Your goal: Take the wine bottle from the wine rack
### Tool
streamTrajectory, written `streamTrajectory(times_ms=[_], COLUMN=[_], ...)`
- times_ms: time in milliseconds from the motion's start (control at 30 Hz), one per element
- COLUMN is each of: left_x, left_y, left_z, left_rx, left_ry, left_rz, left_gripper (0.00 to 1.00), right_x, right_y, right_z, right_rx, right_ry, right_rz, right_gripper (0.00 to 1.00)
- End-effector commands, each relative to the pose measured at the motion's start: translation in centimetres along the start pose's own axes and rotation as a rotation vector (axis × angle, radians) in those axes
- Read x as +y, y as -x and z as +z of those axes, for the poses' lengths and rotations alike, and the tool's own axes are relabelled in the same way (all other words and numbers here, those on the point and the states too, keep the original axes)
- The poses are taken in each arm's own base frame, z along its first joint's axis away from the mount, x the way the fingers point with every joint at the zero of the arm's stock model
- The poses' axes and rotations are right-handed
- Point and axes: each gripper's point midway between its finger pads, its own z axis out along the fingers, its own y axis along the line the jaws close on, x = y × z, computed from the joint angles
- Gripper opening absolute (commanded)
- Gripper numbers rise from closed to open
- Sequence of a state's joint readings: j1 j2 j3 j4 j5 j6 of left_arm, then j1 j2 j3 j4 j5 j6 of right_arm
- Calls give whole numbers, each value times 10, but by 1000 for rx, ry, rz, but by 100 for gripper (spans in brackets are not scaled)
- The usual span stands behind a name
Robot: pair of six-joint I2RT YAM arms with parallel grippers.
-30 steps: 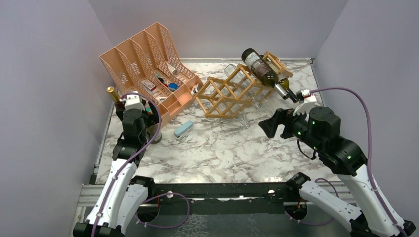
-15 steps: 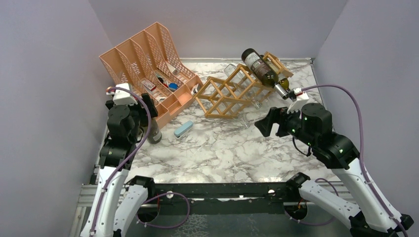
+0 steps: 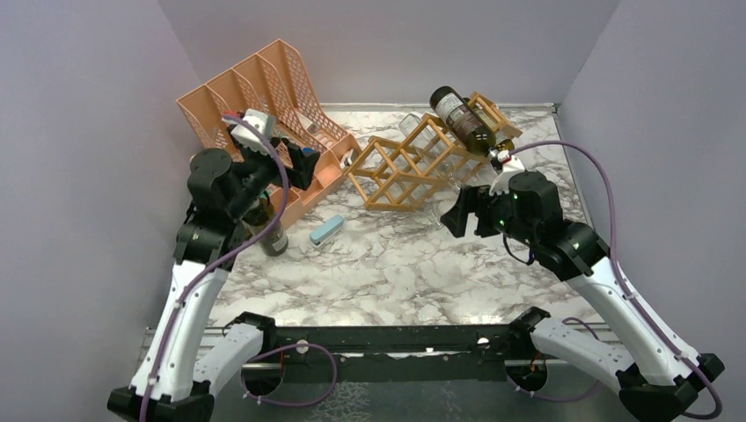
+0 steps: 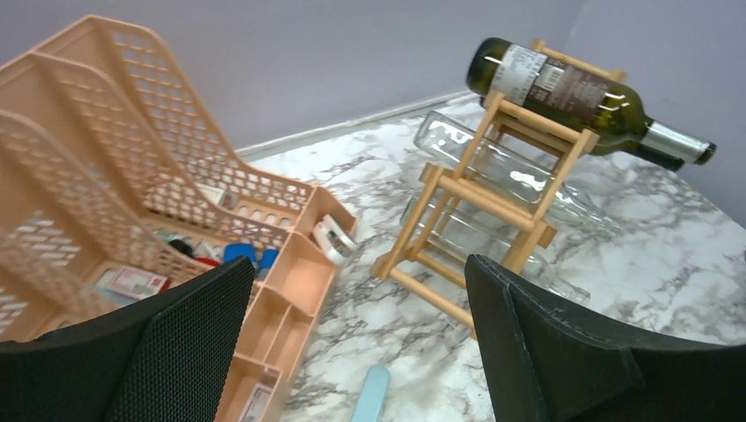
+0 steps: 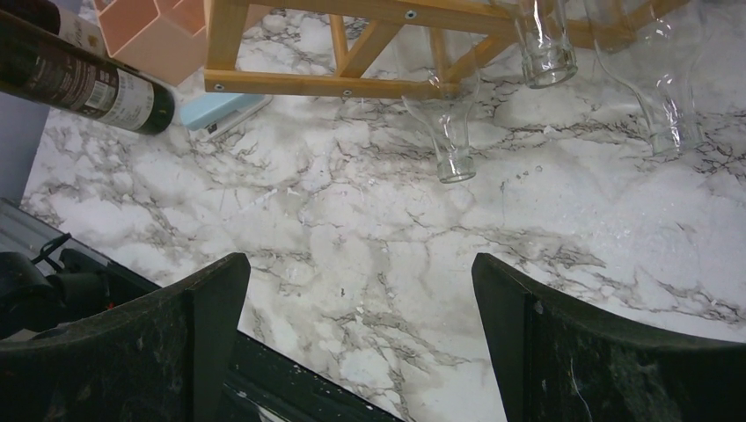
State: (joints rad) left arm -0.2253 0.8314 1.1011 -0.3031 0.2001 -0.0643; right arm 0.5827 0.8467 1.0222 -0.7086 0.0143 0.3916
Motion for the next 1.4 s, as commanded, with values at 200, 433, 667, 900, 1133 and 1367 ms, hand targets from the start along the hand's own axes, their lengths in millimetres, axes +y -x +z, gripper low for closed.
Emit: streamTrajectory(times_ms=[200,433,667,900,1133,1367], left_x=[-96,-132,-106,-105,-97,-92], left_y=[-18,-86,-155,-195,-208,-219], left_z=[73,100,97,86,92,101], left_rx=[37,246,382,449,462,476], left_ry=[-292,-284,-83,-51,22,45], left_rz=[19,126,30,-80,-115,-82], left_gripper=[95,88,95,95,80,64], right_x=[19,19,16,19,22,20], right_y=[46,56,54,53,57,51], right_z=[-17,-27,-41,-36,-42,-47], right_rx=[-133,-159,-198,-202,-230,-221], right_ry=[54,45,46,69,94,92], right_rz=[5,1,6,-16,-22,-13], right_gripper=[100,100,100,100,100,100])
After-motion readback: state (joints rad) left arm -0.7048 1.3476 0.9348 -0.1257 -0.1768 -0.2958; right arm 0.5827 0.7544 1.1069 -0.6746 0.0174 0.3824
